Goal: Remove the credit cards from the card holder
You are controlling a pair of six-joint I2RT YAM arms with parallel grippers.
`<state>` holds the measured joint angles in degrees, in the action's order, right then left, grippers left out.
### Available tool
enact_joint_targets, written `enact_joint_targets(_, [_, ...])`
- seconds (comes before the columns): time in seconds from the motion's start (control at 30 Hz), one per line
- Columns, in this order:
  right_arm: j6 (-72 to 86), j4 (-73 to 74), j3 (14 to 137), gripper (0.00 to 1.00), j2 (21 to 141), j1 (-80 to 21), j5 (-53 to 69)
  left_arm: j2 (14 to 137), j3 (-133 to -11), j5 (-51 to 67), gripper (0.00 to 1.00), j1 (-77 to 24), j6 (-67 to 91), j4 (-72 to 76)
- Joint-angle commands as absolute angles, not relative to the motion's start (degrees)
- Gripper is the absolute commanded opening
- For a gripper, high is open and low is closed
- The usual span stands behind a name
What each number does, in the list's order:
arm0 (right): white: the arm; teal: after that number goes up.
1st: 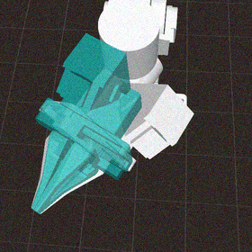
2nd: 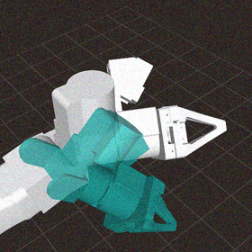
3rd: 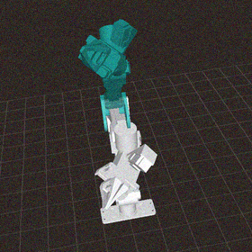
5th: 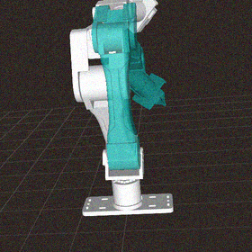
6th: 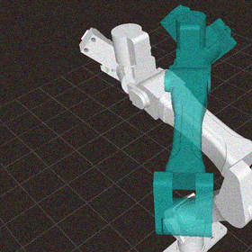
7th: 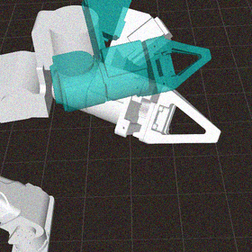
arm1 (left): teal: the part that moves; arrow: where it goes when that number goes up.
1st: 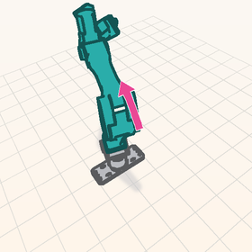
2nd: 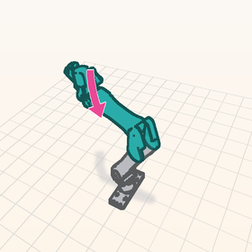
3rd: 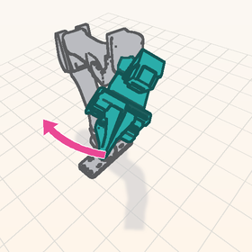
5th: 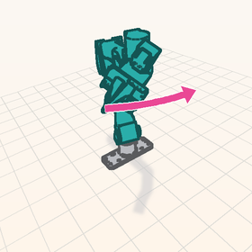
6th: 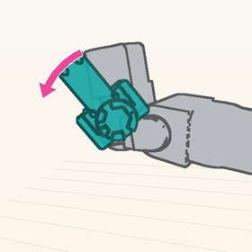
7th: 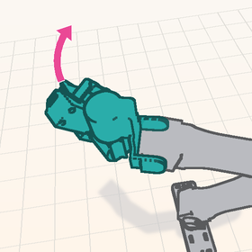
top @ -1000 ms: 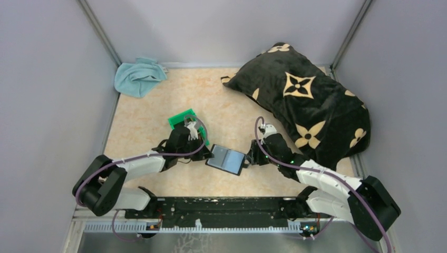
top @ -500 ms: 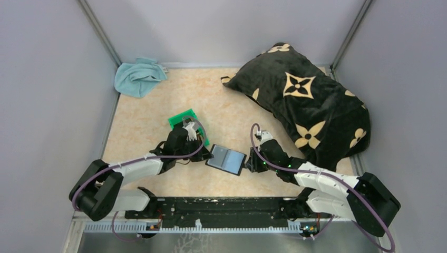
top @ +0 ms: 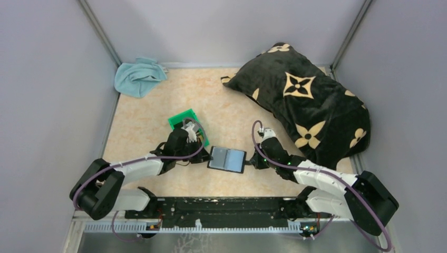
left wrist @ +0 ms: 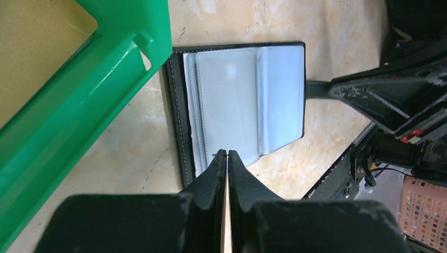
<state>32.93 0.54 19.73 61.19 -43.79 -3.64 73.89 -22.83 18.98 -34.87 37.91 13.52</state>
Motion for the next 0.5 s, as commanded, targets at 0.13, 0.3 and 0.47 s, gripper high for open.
enact_joint_targets(0.13, [27.3, 1.7, 26.6, 0.00, 63.8, -37.6, -4.5, 72.9, -23.2, 21.4, 0.08, -34.9, 39.8, 15.3])
enact_joint_targets(0.3, [24.3, 2.7, 32.4, 0.02, 69.1, -35.9, -3.9, 73.8, -24.9, 21.0, 0.09, -34.9, 38.9, 16.5])
enact_joint_targets(0.47, [24.2, 5.3, 35.6, 0.48, 67.1, -35.9, -6.5, 75.8, -26.0, 23.1, 0.26, -34.9, 40.8, 19.3])
